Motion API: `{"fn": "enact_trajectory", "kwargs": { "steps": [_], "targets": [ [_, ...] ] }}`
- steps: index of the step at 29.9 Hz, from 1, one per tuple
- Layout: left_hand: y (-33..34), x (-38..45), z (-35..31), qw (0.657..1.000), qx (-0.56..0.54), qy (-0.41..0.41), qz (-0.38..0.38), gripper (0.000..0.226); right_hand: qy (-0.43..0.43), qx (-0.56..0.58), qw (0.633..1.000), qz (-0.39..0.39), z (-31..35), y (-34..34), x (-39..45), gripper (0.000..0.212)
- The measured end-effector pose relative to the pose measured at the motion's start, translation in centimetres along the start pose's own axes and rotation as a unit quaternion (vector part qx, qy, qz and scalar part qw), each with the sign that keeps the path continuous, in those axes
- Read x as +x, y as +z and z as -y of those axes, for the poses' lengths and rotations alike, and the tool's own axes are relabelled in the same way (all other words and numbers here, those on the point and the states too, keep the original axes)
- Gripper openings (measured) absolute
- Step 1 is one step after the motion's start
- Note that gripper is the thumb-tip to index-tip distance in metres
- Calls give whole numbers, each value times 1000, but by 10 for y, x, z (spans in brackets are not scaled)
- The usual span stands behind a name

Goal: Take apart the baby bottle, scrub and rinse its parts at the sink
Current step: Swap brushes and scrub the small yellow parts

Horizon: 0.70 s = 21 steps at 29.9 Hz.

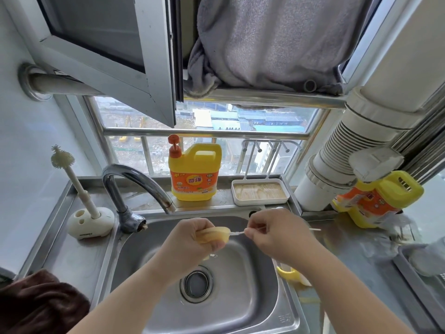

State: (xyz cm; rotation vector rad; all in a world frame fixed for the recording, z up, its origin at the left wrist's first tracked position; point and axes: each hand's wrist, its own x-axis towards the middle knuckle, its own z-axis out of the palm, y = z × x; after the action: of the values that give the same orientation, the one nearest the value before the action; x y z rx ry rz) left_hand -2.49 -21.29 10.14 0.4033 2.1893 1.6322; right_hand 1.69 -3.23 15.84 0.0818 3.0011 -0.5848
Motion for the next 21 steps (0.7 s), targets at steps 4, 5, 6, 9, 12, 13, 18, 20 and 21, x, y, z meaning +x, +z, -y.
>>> {"fn": "enact_trajectory", "kwargs": {
  "steps": [4,5,6,9,12,13,18,20,21],
  "targets": [
    [2,2,-6,1000,15,8,-8,12,-31,17,999,-15,6,2,2,16],
    [0,2,-6,1000,-1,1,-15,12,-28,37,999,-13,6,2,3,16],
    [-2,1,-6,999,-25,-5,-21,14,-17,62,998,-6,3,0,3,15],
    [-5,0,-7,997,-69,-13,-7,24,4,145,989,2,-3,1,0,18],
    [2,-3,-9,996,-87,1,-4,23,-12,145,989,0,5,8,2,12],
    [3,-3,-9,996,-90,7,0,22,-23,134,991,4,8,9,2,12],
    [-1,-3,-11,995,-100,-1,11,17,-9,160,987,7,0,3,2,13],
    [2,-3,-13,995,-96,2,14,18,-5,153,988,4,0,3,1,13],
    [5,-3,-14,996,-85,6,9,18,-11,131,991,-4,4,4,2,12]
  ]
}}
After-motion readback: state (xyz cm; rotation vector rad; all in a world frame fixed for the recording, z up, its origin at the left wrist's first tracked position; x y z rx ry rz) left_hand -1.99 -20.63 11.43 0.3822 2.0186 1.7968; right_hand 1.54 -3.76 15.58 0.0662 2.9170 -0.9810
